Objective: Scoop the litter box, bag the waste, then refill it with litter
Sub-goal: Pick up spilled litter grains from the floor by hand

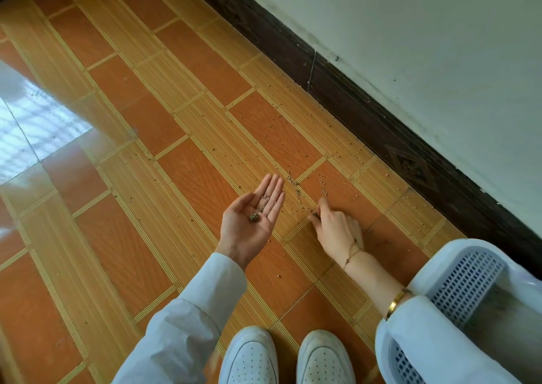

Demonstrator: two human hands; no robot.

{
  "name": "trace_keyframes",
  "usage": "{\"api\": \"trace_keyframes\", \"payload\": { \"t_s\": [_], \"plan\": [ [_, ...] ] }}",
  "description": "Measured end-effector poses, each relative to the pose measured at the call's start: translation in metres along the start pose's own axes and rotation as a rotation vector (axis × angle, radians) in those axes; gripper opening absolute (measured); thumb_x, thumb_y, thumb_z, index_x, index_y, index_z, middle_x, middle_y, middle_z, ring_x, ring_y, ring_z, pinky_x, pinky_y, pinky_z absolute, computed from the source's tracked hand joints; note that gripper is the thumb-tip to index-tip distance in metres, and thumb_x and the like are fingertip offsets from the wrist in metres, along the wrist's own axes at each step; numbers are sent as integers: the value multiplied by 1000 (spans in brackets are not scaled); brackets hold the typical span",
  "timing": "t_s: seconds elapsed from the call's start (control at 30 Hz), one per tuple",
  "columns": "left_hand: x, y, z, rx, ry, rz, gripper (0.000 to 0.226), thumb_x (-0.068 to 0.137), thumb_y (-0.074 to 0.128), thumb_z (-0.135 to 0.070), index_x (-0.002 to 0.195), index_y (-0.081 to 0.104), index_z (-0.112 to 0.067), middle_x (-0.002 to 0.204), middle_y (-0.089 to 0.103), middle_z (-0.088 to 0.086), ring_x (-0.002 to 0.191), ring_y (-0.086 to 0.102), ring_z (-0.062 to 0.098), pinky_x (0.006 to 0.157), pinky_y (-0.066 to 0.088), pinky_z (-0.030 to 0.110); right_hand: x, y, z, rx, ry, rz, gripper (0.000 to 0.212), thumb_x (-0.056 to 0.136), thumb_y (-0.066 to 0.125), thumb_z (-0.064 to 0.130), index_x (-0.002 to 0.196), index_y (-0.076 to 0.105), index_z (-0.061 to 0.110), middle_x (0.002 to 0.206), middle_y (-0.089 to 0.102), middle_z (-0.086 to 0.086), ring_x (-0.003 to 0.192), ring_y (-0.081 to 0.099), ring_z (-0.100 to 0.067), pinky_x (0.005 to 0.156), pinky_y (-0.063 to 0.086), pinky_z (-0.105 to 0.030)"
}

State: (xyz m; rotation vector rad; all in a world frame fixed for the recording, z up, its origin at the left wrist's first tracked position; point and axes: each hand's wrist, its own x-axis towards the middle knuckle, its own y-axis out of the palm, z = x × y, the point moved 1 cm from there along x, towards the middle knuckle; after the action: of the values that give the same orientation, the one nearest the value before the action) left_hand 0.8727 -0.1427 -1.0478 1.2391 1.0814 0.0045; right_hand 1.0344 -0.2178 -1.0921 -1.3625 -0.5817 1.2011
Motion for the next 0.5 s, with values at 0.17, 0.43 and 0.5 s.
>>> {"api": "trace_keyframes", "payload": {
  "t_s": [0.17,0.43,0.5],
  "plan": [
    [-6,5,0,12,42,-3,43,100,31,-13,131,53,7,134,57,21,125,56,33,114,34,41,4,-19,11,562,30,56,18,101,39,27,92,48,13,57,48,6,44,39,-10,41,30,-19],
    [-13,37,10,-122,222,47,46,99,27,-16,131,53,6,131,60,21,125,56,31,111,38,40,-1,-74,77,2531,420,103,33,94,28,8,99,58,-4,92,63,-18,95,62,-31,95,49,-37],
    [-14,44,12,-159,256,39,47,99,28,-16,131,54,5,130,61,20,124,57,31,110,40,40,-4,-80,87,2601,472,60,40,100,27,16,104,60,-6,102,64,-20,108,62,-33,102,46,-40]
  ]
}}
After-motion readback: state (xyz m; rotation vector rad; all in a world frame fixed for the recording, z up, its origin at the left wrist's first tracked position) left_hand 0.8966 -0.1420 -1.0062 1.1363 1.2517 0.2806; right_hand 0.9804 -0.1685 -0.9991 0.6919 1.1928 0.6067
